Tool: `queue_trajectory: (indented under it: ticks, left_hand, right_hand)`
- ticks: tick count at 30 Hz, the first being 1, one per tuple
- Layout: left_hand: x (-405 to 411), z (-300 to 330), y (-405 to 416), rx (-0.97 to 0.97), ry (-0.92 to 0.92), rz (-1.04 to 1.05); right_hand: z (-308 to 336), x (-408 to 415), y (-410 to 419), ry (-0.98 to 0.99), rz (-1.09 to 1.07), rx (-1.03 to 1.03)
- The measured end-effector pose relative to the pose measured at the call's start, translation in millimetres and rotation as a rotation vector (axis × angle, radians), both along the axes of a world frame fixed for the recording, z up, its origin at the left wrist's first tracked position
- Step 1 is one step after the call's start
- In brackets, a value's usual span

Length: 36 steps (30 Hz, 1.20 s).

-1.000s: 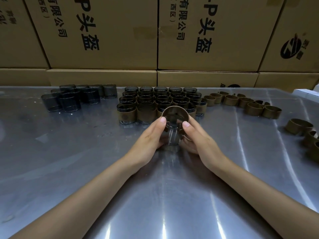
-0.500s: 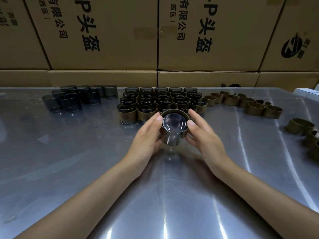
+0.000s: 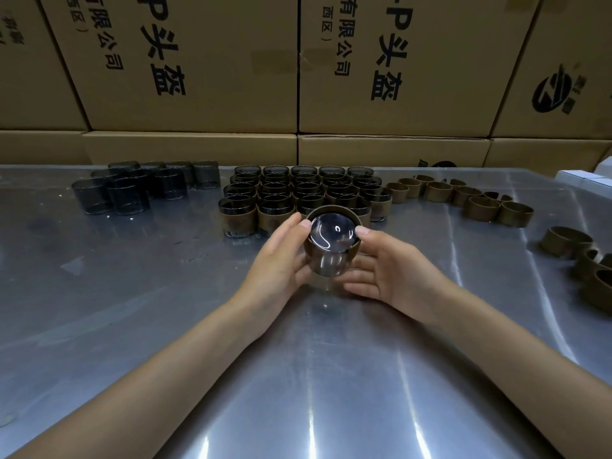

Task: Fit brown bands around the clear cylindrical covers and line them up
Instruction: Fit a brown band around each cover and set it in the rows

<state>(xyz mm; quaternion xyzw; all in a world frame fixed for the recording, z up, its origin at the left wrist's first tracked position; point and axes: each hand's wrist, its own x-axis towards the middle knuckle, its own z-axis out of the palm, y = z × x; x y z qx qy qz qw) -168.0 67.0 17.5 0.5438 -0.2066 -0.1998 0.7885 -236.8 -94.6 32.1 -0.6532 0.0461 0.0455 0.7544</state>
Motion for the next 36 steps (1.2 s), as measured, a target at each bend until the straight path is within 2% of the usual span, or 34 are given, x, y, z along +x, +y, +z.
queue_trajectory:
  ticks: [4, 6, 15, 23, 26, 28, 30, 32, 36]
  left_hand:
    - [3.1, 10.7, 12.4, 0.214, 0.037, -0.229]
    - [5.3, 11.3, 14.8, 0.249, 0.053, -0.284]
    - [6.8, 6.3, 24.2, 0.074, 0.040, -0.525]
    - [3.3, 1.9, 20.4, -0.014, -0.059, -0.566]
    - [4.6, 6.4, 21.9, 0.015, -0.081, -0.508]
    - [-2.1, 13.0, 17.3, 0.099, -0.131, -0.376]
    - [-15.4, 19.8, 6.9, 0.175, -0.185, -0.158]
    - [-26.4, 18.7, -3.6, 0.163, -0.264, 0.045]
    - [-42.5, 16.8, -8.8, 0.063, -0.411, 0.242]
  right_hand:
    - [-2.4, -0.2, -7.5, -0.029, -0.015, 0.146]
    - [-3.0, -1.6, -8.9, -0.049, 0.034, 0.190]
    - [-3.7, -8.6, -10.1, -0.157, 0.332, 0.261]
    - [2.3, -10.7, -7.0, -0.211, 0.466, 0.240]
    - [3.2, -10.3, -7.7, -0.174, 0.289, 0.222]
    - [5.6, -9.2, 2.8, -0.145, 0.067, 0.093]
    - [5.7, -9.1, 19.5, -0.235, -0.194, -0.106]
    - [5.2, -10.9, 36.3, -0.383, -0.372, -0.198]
    - [6.8, -17.2, 51.7, -0.521, -0.435, -0.141]
